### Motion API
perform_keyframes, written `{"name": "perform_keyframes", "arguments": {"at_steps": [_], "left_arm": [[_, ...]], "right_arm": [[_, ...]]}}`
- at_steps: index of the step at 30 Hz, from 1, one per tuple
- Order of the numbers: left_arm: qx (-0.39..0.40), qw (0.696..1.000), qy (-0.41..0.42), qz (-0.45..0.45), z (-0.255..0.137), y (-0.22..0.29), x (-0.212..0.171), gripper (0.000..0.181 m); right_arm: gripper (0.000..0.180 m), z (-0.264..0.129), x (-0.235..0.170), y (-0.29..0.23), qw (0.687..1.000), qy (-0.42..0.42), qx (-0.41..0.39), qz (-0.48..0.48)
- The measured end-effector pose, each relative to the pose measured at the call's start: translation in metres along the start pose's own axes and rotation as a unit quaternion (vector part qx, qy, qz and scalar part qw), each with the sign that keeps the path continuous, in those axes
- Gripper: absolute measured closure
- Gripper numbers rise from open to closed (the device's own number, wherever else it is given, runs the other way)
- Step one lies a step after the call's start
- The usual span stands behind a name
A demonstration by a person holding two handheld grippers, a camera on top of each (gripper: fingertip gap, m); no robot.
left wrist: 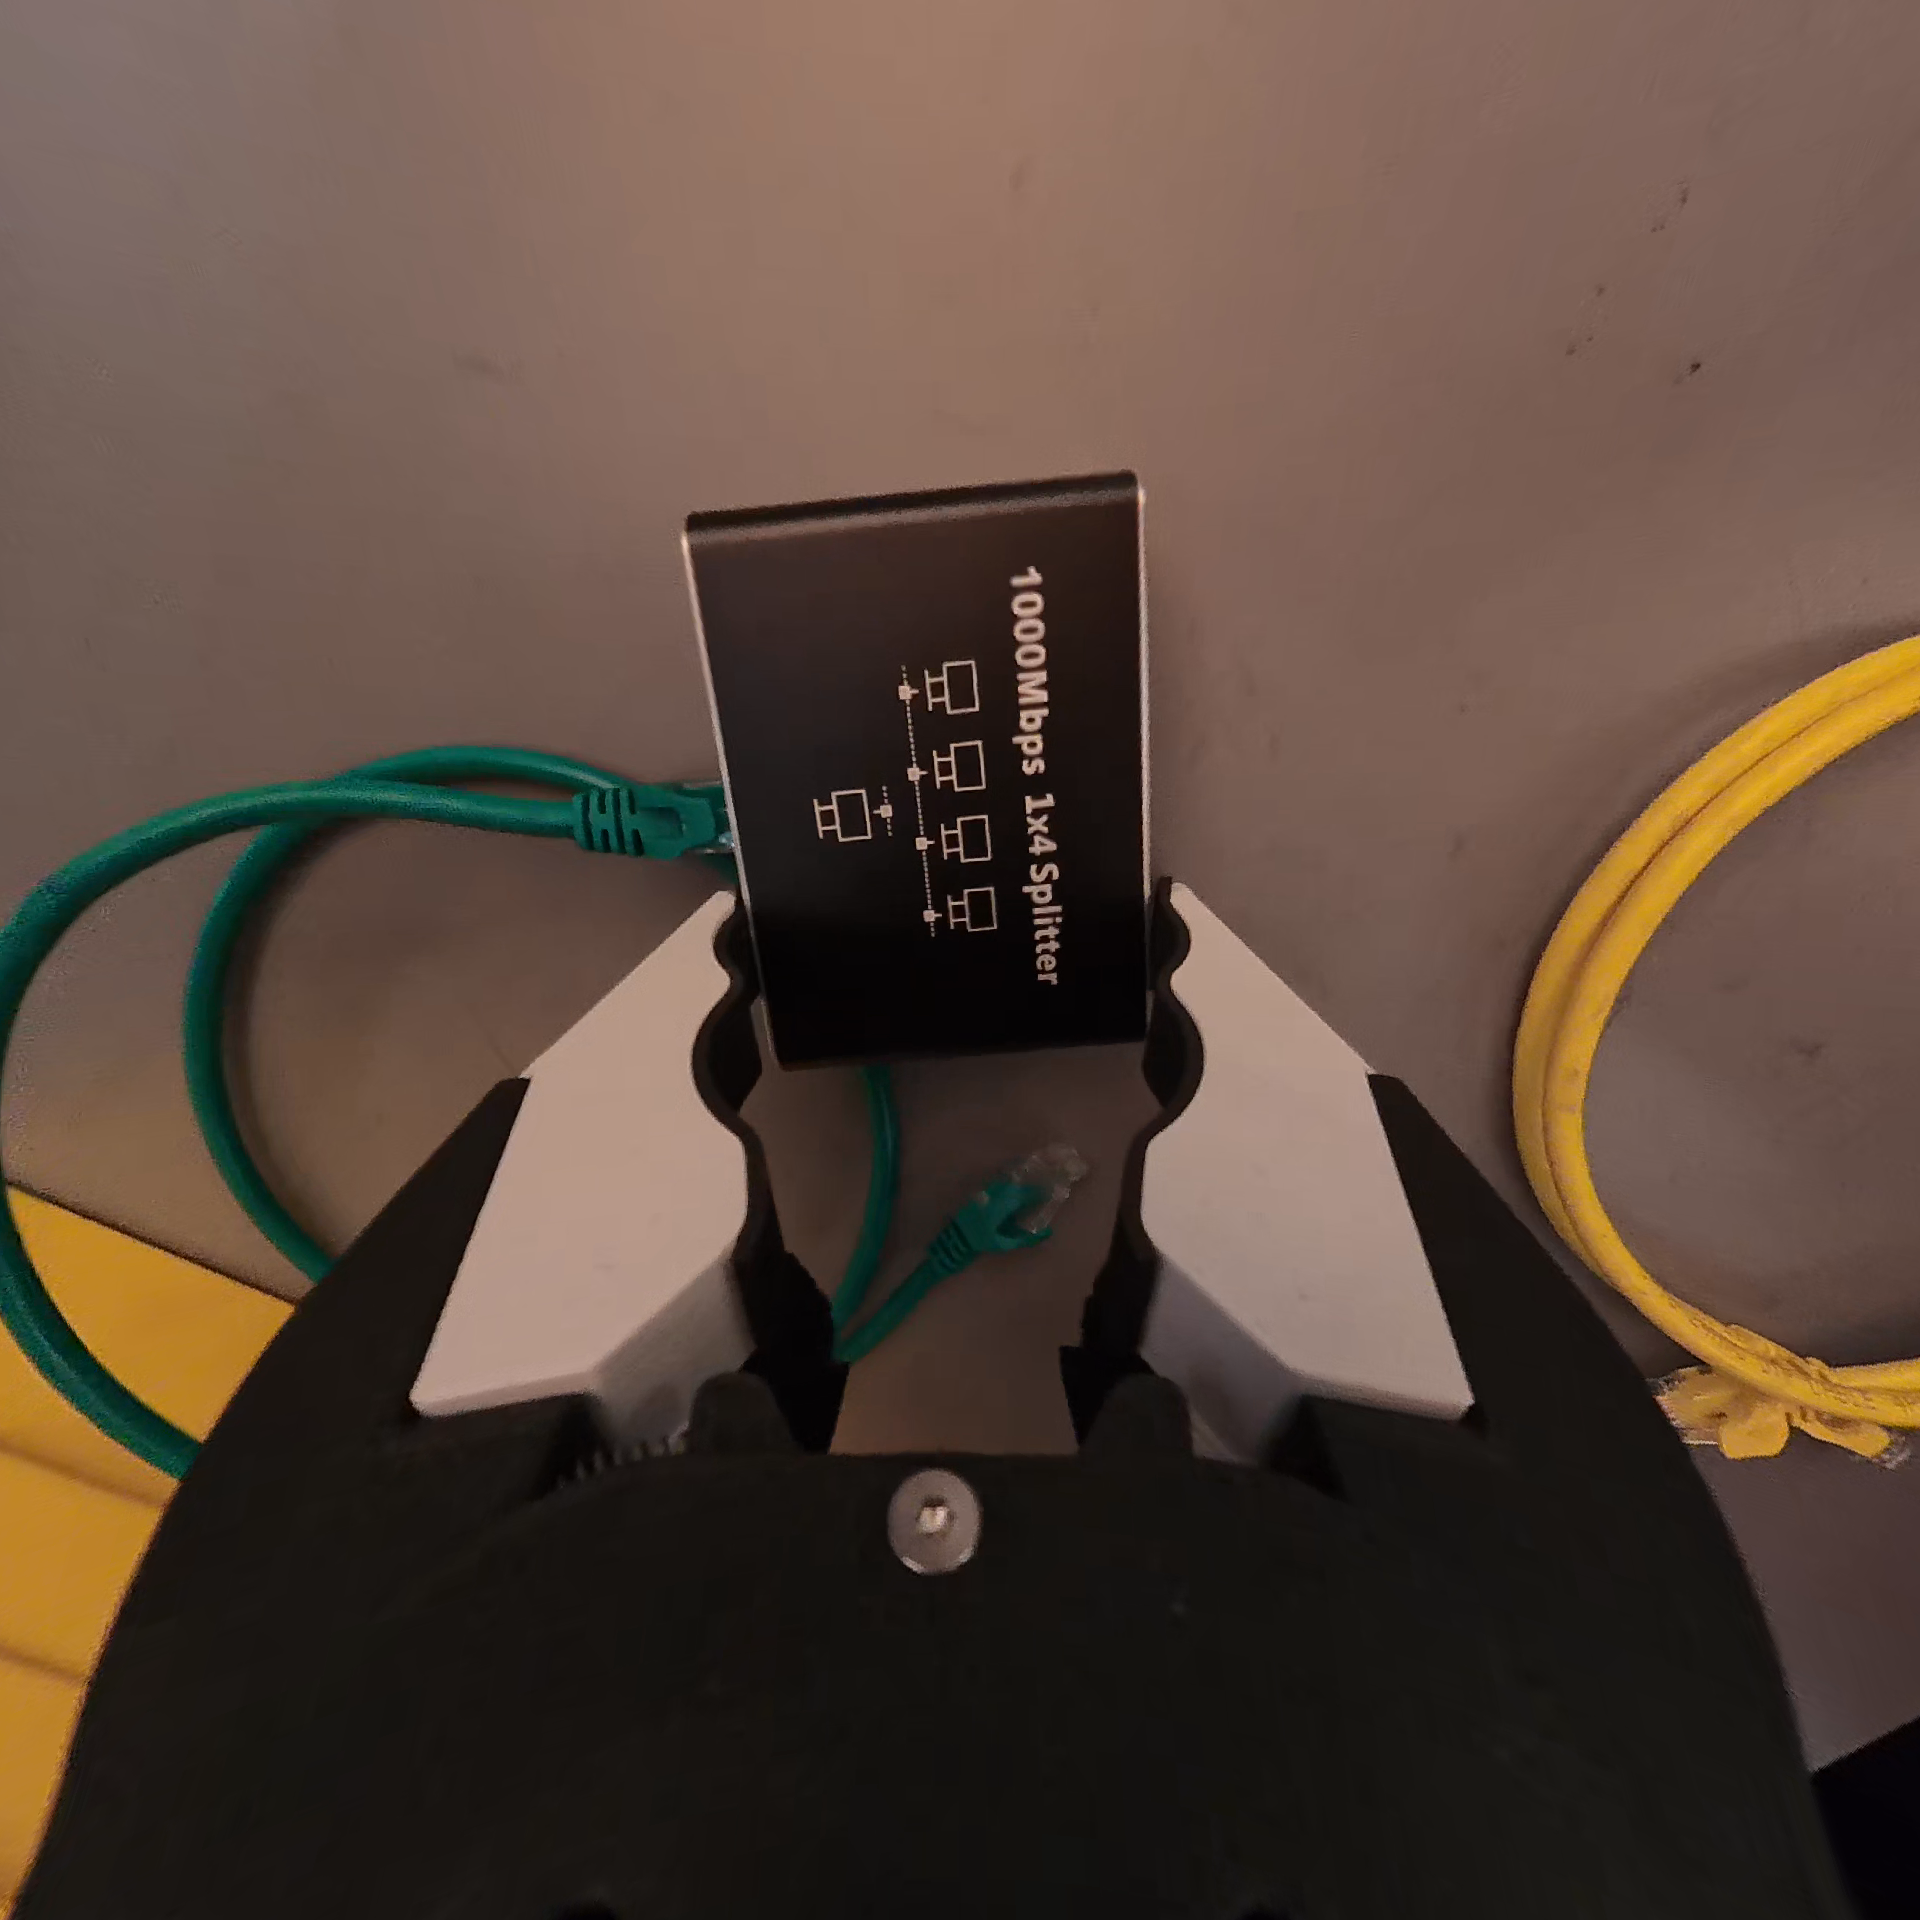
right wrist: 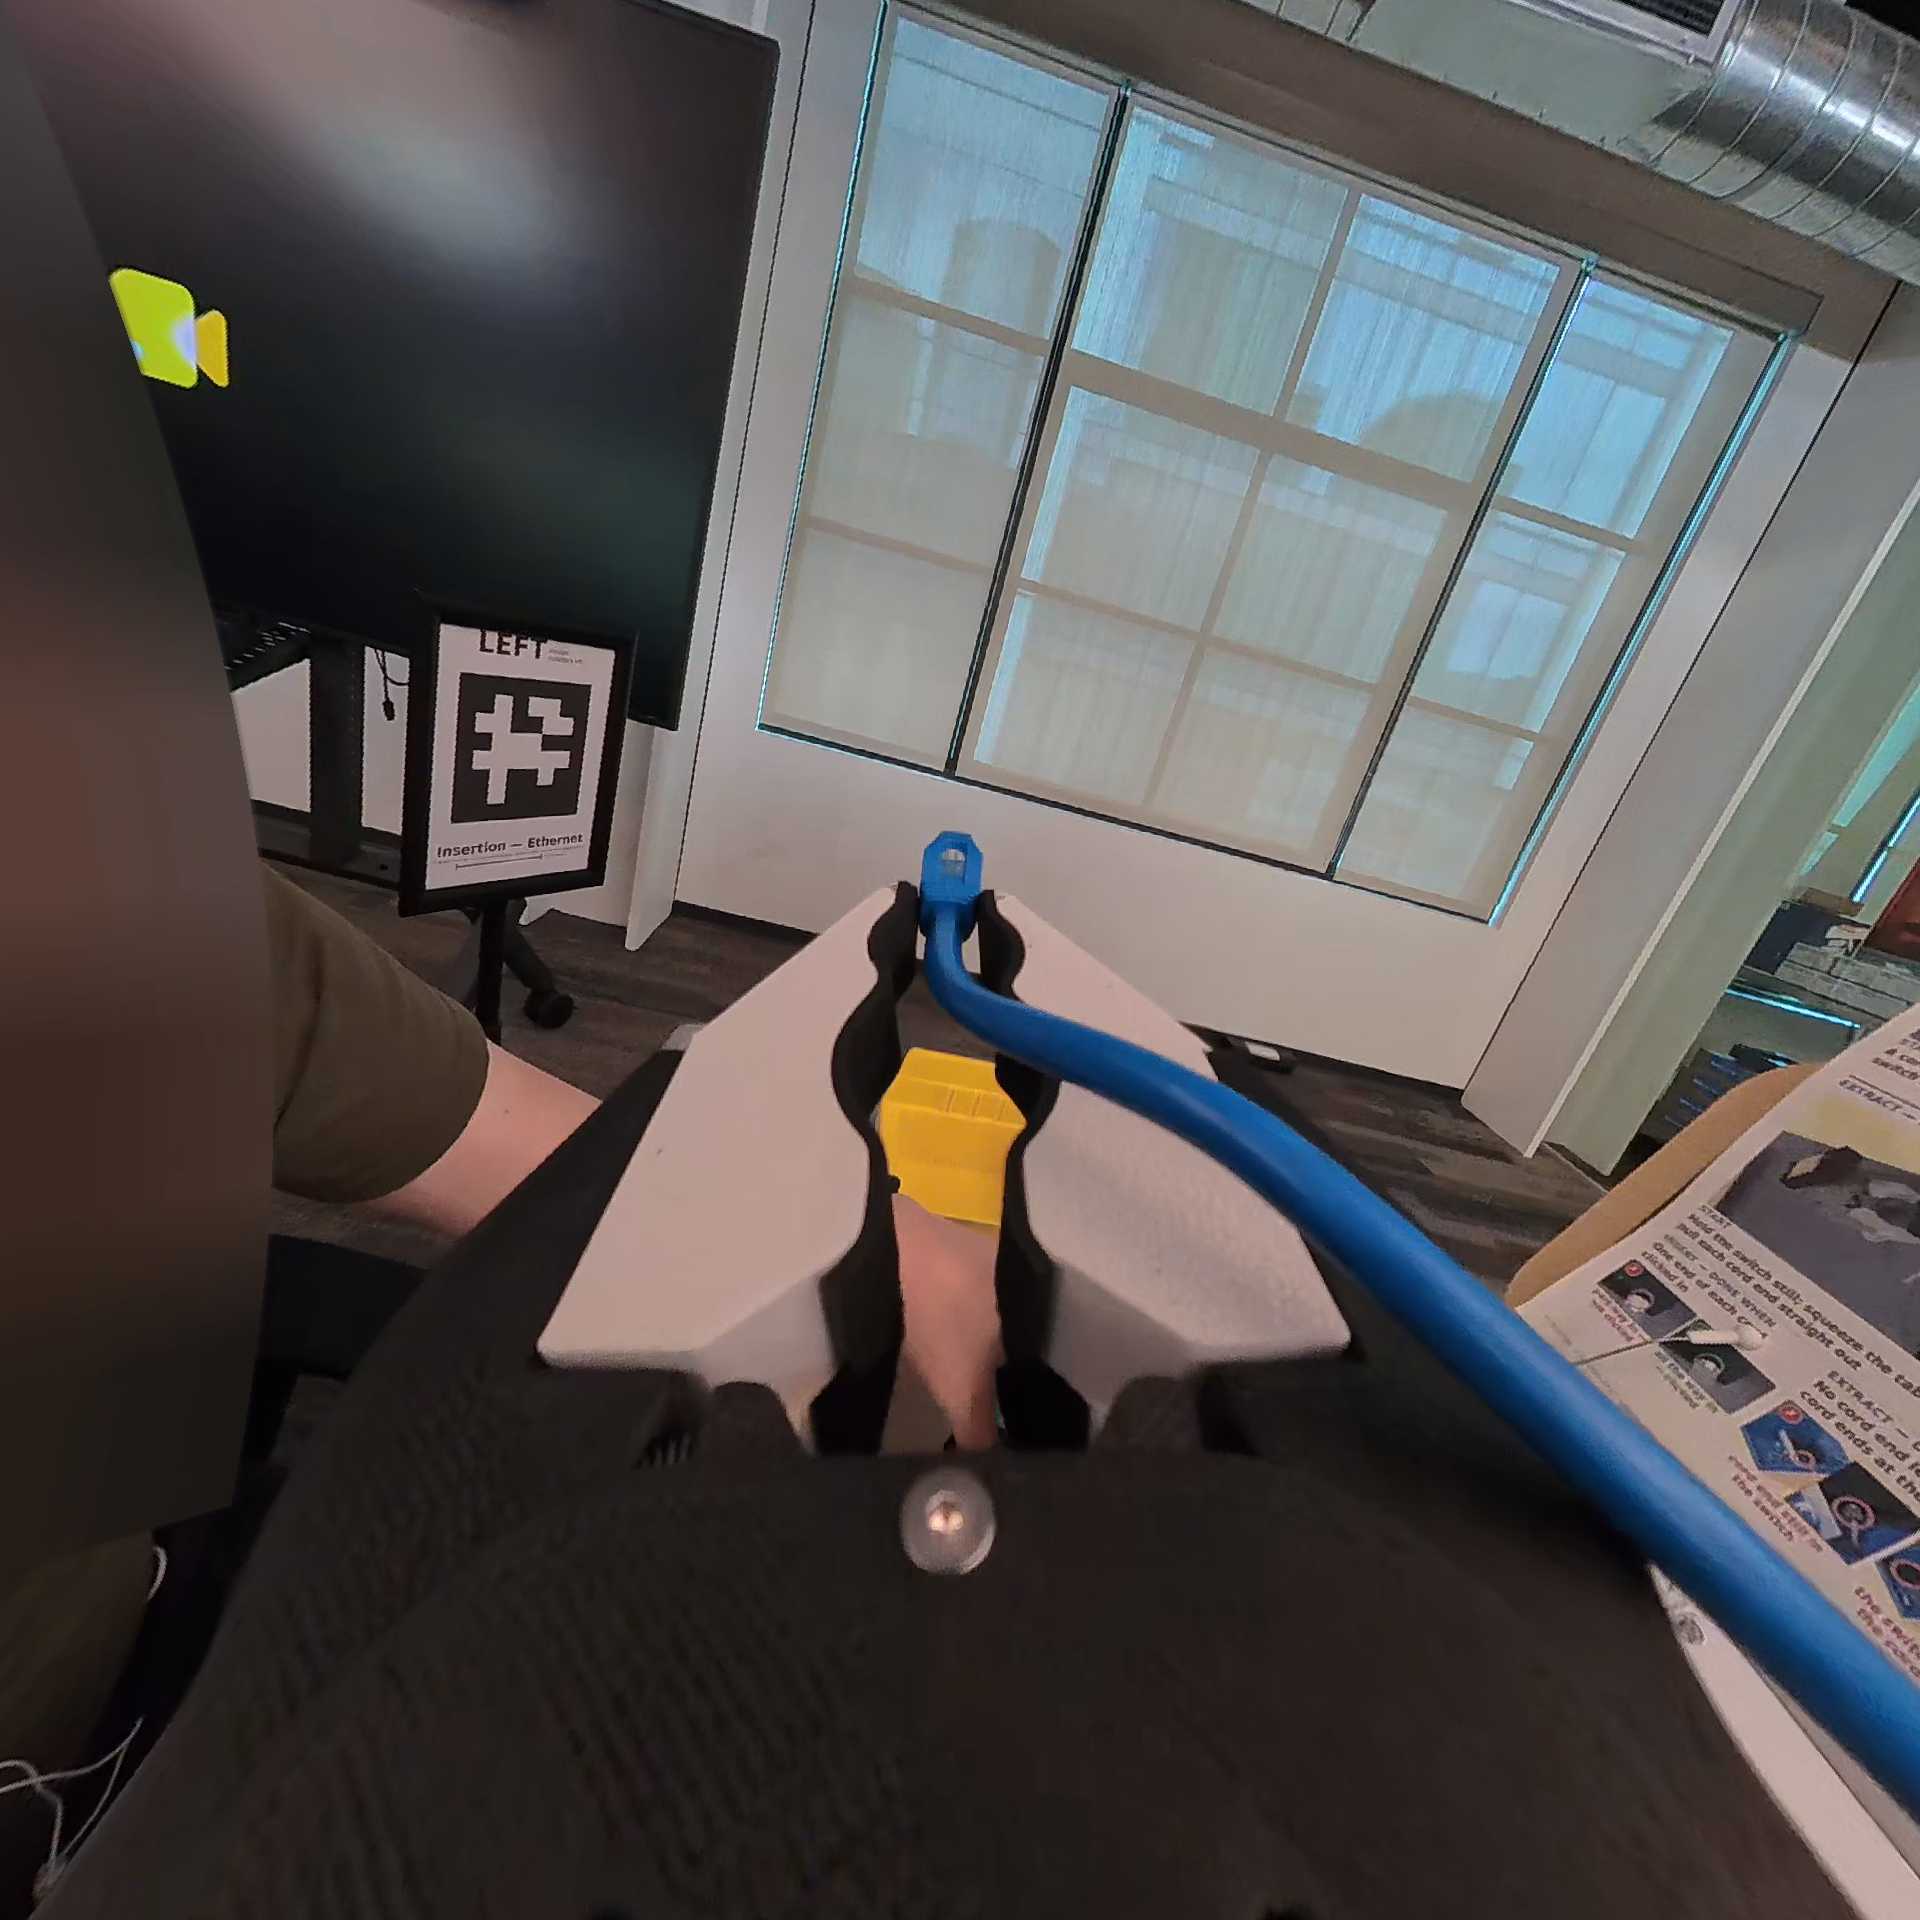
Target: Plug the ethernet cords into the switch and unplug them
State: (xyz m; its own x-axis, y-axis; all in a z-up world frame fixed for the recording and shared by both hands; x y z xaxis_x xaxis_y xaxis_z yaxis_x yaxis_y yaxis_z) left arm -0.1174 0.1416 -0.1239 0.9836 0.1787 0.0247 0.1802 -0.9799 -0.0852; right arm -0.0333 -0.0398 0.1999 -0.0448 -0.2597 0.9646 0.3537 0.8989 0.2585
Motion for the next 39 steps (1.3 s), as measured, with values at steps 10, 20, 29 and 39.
{"name": "perform_keyframes", "arguments": {"at_steps": [10, 20, 29, 39], "left_arm": [[-0.282, 0.945, 0.130, -0.107, -0.029, 0.003, 0.008, 0.108], [-0.556, 0.766, 0.306, -0.104, -0.100, 0.014, 0.023, 0.107], [-0.477, 0.763, 0.418, -0.125, -0.142, -0.013, 0.012, 0.107], [-0.385, 0.796, 0.453, -0.118, -0.158, -0.012, 0.011, 0.107]], "right_arm": [[0.169, 0.012, -0.030, 0.026, 0.997, -0.054, -0.030, 0.037], [0.170, 0.004, -0.100, 0.082, 0.964, -0.211, -0.145, 0.078], [0.169, 0.027, -0.128, 0.091, 0.920, -0.311, -0.232, -0.056], [0.170, 0.044, -0.132, 0.088, 0.904, -0.321, -0.261, -0.112]]}}
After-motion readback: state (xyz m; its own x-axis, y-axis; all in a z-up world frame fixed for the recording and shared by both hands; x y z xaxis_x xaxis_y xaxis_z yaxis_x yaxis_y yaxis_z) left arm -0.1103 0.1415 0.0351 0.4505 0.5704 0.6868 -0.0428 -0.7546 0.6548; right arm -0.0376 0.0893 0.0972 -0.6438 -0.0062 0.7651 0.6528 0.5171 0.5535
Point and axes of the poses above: each gripper's, where its closed fingertips meet, z out along the fingers, x out of its top, y = z × x across the jaws, the point moved 4 cm from there along -z, back along the fingers, and after that the axes turned 11 degrees about -y, right-handed, at the moved point
